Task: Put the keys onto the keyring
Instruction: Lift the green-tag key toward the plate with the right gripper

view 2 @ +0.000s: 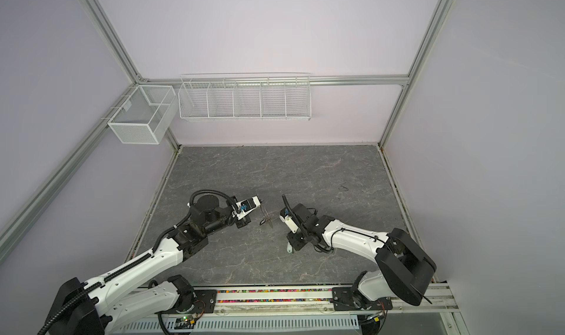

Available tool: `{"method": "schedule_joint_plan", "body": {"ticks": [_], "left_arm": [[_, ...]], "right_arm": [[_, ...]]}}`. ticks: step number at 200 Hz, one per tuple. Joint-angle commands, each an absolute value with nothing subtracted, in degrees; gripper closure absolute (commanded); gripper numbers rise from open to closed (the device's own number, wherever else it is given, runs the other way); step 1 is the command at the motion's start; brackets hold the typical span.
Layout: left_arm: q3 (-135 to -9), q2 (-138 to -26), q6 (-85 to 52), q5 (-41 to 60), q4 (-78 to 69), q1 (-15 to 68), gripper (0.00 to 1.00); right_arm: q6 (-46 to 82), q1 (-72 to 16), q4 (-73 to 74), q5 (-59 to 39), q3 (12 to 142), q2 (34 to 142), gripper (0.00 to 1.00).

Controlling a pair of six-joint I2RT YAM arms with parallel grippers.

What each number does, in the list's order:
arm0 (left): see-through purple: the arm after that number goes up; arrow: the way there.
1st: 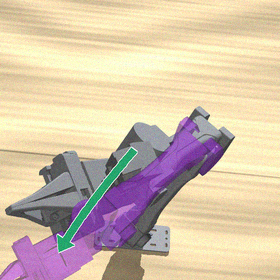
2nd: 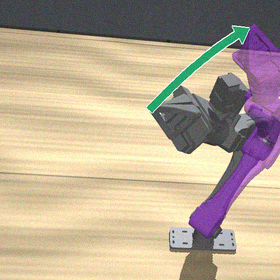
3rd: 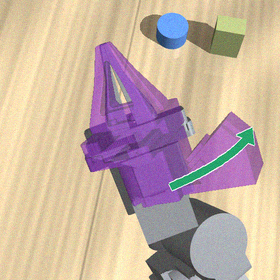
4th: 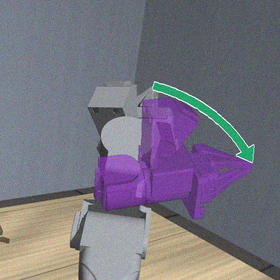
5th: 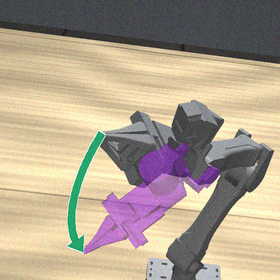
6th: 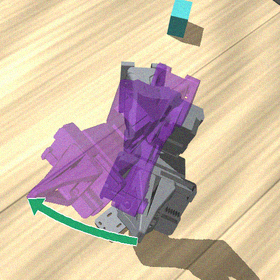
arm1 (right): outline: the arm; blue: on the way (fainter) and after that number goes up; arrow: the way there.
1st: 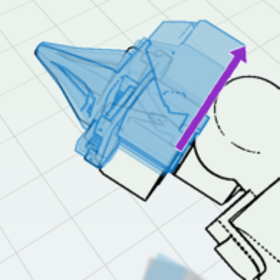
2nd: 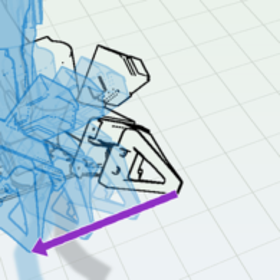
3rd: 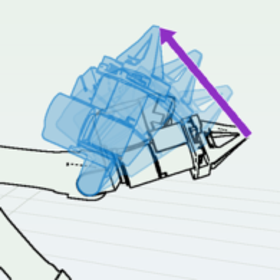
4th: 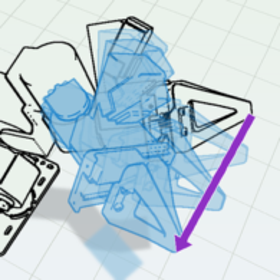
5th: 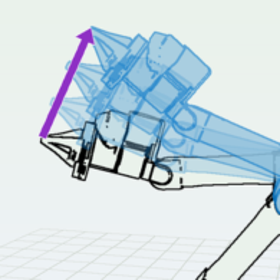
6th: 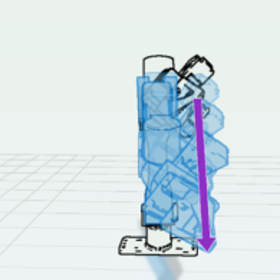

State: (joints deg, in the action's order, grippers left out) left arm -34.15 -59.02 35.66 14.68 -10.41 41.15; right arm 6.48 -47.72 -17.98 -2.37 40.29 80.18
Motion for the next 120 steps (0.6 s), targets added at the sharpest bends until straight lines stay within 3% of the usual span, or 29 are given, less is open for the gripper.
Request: {"method": "schedule_joint_plan", "body": {"ticks": [1, 120], "left_arm": [[-34.56, -59.67, 36.22, 15.56, -11.72, 40.78, 1.0], [-35.24, -60.61, 36.3, 16.35, -11.21, 40.78, 1.0]], "right_arm": [[7.64, -47.81, -16.78, -3.97, 38.93, 80.34, 0.75], [12.04, -48.08, -14.23, -4.28, 38.45, 84.67, 0.8]]}}
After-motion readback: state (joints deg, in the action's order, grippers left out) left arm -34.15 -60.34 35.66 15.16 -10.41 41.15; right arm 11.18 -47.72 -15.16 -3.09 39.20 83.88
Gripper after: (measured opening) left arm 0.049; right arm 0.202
